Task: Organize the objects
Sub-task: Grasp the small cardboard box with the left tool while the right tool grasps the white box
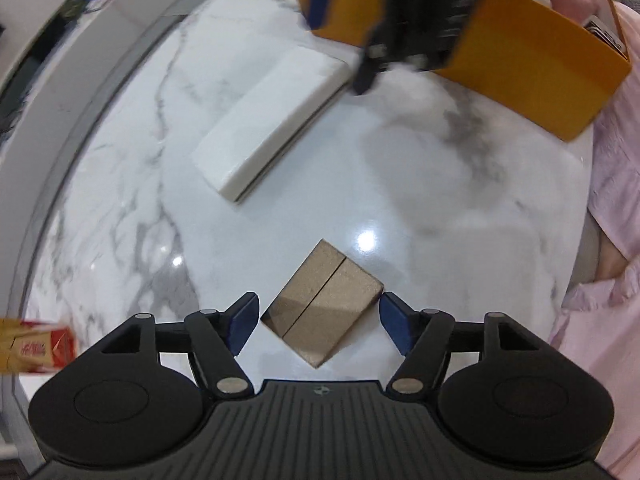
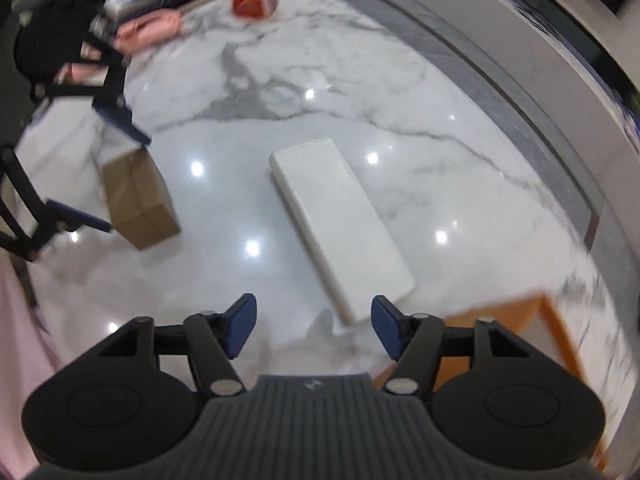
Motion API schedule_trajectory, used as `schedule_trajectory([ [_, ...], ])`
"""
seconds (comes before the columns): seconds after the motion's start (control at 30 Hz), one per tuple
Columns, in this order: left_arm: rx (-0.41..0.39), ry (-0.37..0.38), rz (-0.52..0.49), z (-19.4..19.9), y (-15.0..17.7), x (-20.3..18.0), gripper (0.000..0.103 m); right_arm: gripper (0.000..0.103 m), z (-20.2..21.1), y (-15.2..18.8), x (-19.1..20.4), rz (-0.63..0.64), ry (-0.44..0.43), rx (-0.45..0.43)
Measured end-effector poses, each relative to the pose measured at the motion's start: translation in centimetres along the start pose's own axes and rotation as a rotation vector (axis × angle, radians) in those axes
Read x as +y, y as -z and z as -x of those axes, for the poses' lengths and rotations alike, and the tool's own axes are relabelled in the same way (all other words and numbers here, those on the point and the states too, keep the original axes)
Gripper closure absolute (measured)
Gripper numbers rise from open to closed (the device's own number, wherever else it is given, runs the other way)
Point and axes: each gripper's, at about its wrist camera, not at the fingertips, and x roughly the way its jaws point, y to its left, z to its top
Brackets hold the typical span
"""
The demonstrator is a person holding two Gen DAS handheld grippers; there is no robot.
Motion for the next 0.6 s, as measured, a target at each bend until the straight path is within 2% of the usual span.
schedule_trajectory([
  [0.23, -0.002, 0.073, -0.022, -0.9, -0.4, 0.7, 0.032, 0.037, -4.3, -3.8, -0.9, 0.178, -0.004, 0.074],
  [0.3, -0.010, 0.083, 0.011, -0.9, -0.2, 1.2, 0.035, 0.036, -5.3, -4.6, -0.8, 0.239, 0.004, 0.084],
  [0.37, -0.014, 0.081, 0.062, -0.8, -0.1, 1.6, 0.038, 0.031, -6.5, -5.1, -0.9, 0.280, 0.012, 0.116],
  [0.53, 0.005, 0.105, 0.179, -0.7, 0.1, 3.2, 0.040, 0.030, -8.6, -6.6, -1.3, 0.311, -0.022, 0.164],
  [0.6, 0.020, 0.125, 0.180, -0.5, 0.2, 3.4, 0.039, 0.030, -9.3, -7.1, -1.4, 0.310, -0.038, 0.184],
])
